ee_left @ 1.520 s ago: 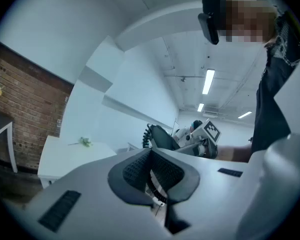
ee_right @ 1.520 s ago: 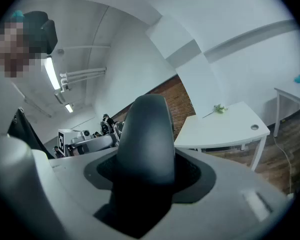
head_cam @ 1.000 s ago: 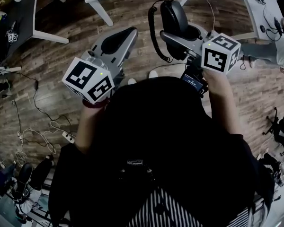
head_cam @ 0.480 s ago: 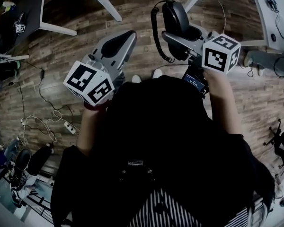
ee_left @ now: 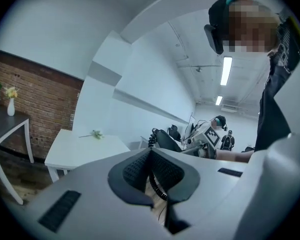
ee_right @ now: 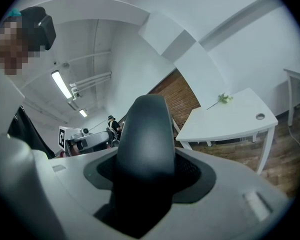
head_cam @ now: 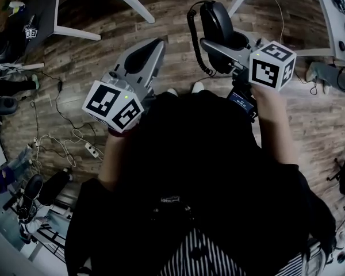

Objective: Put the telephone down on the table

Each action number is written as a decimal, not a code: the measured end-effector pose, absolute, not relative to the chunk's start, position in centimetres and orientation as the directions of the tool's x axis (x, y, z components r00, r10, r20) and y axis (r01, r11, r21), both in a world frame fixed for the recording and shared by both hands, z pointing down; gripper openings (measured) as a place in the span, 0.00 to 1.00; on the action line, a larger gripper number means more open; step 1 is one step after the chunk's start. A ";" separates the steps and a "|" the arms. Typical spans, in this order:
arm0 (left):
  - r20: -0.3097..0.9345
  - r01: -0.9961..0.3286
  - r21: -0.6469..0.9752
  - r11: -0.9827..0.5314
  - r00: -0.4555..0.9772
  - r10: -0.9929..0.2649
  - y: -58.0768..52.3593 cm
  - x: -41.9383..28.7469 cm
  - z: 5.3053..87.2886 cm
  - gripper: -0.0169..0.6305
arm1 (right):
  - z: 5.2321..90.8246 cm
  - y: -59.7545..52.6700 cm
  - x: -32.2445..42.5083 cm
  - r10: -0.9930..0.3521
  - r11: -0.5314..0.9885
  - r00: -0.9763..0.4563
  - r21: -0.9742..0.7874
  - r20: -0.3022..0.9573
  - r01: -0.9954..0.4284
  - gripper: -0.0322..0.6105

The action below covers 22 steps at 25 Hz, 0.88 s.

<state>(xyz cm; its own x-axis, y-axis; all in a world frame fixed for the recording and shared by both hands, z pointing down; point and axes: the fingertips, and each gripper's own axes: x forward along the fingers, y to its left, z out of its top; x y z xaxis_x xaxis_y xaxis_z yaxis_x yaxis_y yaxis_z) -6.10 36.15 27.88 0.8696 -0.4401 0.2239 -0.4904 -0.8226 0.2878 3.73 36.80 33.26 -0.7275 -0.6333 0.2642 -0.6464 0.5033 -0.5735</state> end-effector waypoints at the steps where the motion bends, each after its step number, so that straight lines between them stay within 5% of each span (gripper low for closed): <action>1: 0.221 -0.487 0.293 -0.823 0.872 -0.437 36.1 -5.9 27.8 0.04 | 33.2 36.9 3.9 -0.634 0.505 -0.728 -0.573 0.261 -0.646 0.48; 22: 0.180 -0.344 0.313 -0.885 0.937 -0.300 29.4 -0.7 27.9 0.04 | 33.2 32.2 9.3 -0.713 0.404 -0.621 -0.535 0.324 -0.742 0.48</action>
<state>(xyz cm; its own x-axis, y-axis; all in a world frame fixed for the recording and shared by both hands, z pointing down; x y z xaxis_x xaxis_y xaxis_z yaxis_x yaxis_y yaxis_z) -0.67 29.39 27.86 0.9366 -0.3004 0.1802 -0.3441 -0.8853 0.3129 9.32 32.18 33.24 -0.6215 -0.7133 0.3241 -0.7423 0.4039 -0.5346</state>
